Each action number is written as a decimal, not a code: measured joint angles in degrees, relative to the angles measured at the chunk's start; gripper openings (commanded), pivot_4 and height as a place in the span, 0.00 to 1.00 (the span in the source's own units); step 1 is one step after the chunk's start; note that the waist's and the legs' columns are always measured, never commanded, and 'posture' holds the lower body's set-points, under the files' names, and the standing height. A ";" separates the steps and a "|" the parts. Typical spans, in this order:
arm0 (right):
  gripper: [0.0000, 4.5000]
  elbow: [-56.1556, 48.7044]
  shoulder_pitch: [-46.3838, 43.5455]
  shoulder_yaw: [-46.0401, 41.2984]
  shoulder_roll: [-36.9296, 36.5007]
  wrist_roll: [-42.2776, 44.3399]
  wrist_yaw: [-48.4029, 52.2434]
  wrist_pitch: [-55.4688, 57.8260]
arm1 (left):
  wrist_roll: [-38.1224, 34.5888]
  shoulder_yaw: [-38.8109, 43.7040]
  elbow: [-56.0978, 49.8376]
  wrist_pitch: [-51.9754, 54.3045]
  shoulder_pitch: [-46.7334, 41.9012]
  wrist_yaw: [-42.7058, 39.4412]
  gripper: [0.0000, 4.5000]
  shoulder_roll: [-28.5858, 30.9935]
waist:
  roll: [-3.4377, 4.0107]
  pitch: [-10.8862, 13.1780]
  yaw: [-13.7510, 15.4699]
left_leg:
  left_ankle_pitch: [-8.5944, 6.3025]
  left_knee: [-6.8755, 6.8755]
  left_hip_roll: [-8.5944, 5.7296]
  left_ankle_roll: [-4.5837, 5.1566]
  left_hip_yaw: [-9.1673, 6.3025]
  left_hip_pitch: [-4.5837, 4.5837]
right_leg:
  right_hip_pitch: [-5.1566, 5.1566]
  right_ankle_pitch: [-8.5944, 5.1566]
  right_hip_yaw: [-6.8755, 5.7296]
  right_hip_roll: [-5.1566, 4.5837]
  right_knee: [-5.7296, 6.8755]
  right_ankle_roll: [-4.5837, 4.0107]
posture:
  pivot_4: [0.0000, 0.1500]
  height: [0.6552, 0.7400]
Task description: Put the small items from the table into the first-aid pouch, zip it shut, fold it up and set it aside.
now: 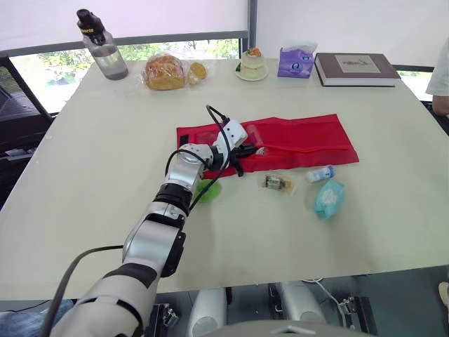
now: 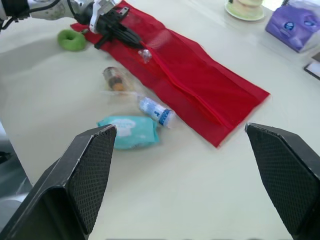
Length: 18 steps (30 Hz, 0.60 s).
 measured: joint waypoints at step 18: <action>0.98 10.91 -18.91 27.39 13.02 -8.04 -1.66 -20.57 | 0.39 -0.29 0.14 -0.36 0.01 0.61 0.00 -0.75 | 0.13 0.02 -0.18 | 0.01 0.03 -0.03 -0.01 0.08 0.20 | 0.13 0.01 0.12 0.00 0.09 0.03 | 1.00 1.00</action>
